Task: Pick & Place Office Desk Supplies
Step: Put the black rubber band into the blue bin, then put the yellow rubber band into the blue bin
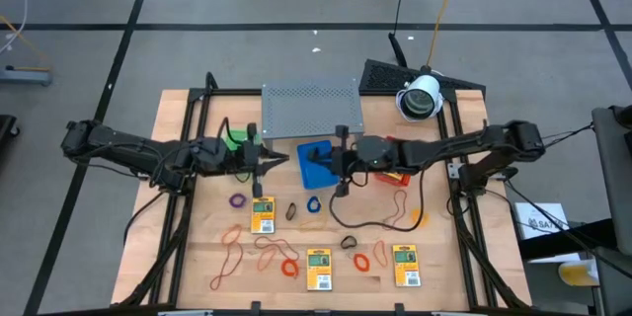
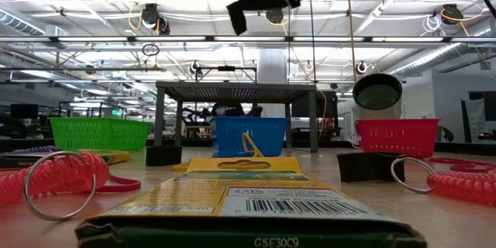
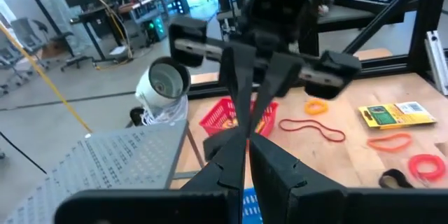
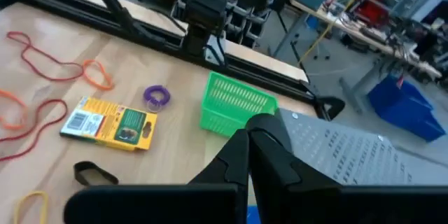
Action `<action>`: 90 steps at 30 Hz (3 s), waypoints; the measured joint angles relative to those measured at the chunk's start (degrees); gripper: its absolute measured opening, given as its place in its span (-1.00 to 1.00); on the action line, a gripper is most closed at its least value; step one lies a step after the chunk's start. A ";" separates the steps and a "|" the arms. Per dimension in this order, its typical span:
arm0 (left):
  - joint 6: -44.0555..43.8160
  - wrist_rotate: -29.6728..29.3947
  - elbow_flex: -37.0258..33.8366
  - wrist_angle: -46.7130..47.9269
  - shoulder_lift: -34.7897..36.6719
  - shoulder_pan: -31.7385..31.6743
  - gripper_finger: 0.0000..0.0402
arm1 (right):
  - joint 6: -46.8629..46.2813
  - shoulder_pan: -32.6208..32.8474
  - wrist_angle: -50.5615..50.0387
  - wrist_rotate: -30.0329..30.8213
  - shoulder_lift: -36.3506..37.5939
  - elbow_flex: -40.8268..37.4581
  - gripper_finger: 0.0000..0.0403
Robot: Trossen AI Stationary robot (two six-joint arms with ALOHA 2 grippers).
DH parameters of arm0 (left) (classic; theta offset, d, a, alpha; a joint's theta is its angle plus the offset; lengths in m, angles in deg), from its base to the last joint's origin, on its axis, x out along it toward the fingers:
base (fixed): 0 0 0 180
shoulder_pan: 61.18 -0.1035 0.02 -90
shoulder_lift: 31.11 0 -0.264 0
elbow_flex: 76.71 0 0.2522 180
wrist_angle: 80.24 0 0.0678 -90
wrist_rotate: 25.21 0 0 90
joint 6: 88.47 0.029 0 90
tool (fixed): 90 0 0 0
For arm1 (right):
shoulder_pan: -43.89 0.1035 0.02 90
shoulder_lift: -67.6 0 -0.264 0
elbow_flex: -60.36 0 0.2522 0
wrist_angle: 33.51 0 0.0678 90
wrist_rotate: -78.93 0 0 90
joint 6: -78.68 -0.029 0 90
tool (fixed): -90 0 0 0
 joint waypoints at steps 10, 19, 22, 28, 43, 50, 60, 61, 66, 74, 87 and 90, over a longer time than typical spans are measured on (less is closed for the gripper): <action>0.31 0.07 0.00 0.21 0.00 -1.53 -0.84 | -14.97 -2.17 -12.62 -0.08 -0.55 0.00 -1.00; 0.22 0.10 0.00 0.20 0.00 -1.53 -0.84 | -17.41 -2.83 -2.72 -4.15 -1.00 -8.13 -1.00; 0.20 -0.03 0.00 0.20 0.00 -1.53 -0.84 | -18.95 -3.09 6.33 -8.06 -0.95 -12.08 -1.00; -0.04 -0.08 0.00 0.15 0.00 -1.53 -0.84 | -21.35 -3.23 22.31 -9.17 -0.95 -18.72 -0.91; -0.60 -0.07 0.00 -1.12 -0.02 -1.53 -0.84 | -17.74 -5.97 24.64 -9.29 -0.95 -20.63 0.06; -2.75 0.10 0.00 -0.35 -0.02 -1.54 -0.84 | -23.91 -7.30 22.88 -15.17 -0.95 -20.65 0.25; -3.18 0.18 0.00 -0.05 0.00 -1.34 -0.84 | -20.02 -1.78 26.45 -23.29 0.38 -20.63 0.13; -3.63 0.52 0.00 0.12 0.00 -1.20 -0.84 | -20.18 -0.58 26.46 -24.53 0.56 -20.63 0.12; -4.66 6.64 0.00 0.83 -0.02 -1.00 -0.84 | -24.33 6.10 24.56 -25.75 1.54 -20.57 0.07; -7.91 11.15 0.00 0.70 -0.01 -1.00 -0.84 | -29.93 15.89 14.57 -4.36 1.42 -20.63 0.05; -10.32 10.85 0.00 0.62 -0.02 -1.00 -0.84 | -44.32 15.67 14.68 5.44 -3.68 -20.61 0.05; -10.36 10.70 0.00 0.62 0.00 -1.00 -0.84 | -45.82 15.37 21.43 1.59 -7.71 -20.61 0.05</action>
